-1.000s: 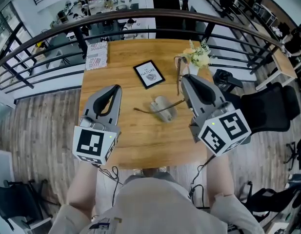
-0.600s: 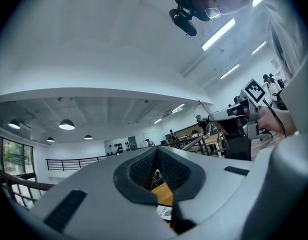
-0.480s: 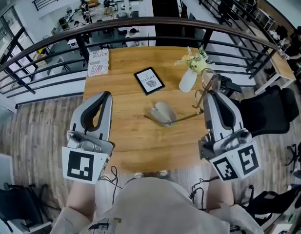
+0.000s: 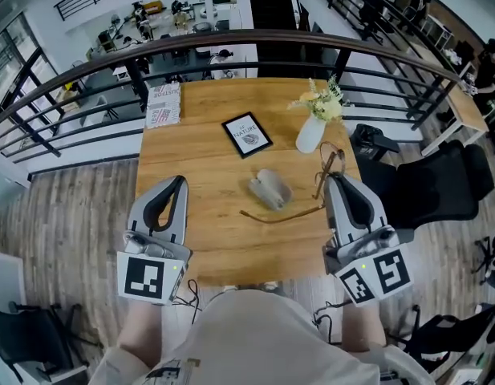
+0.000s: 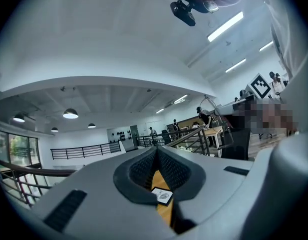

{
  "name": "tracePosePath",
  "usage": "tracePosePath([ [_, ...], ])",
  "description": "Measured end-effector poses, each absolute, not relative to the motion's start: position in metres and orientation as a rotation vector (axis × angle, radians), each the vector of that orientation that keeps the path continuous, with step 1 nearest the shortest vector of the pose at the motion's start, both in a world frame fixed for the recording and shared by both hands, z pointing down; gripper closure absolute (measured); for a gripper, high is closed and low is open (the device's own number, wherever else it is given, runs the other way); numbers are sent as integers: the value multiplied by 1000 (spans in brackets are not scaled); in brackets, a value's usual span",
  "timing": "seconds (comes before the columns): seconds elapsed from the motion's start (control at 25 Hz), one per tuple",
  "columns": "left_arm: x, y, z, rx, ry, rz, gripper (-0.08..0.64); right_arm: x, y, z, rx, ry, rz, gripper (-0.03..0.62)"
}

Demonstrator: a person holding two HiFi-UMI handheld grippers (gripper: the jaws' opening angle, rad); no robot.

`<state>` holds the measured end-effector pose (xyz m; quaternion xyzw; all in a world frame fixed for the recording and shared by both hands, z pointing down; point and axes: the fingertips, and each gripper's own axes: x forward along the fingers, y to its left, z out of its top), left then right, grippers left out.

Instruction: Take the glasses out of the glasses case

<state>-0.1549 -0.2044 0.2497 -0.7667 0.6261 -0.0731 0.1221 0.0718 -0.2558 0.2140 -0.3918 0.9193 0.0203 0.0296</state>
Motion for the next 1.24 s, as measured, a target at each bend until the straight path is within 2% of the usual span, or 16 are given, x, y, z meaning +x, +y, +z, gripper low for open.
tracePosePath([
  [0.36, -160, -210, 273, -2261, 1877, -251, 543, 68, -264, 238, -1179, 2898, 3, 548],
  [1.24, -150, -206, 271, -2280, 1857, -239, 544, 72, -261, 242, -1181, 2914, 10, 548],
])
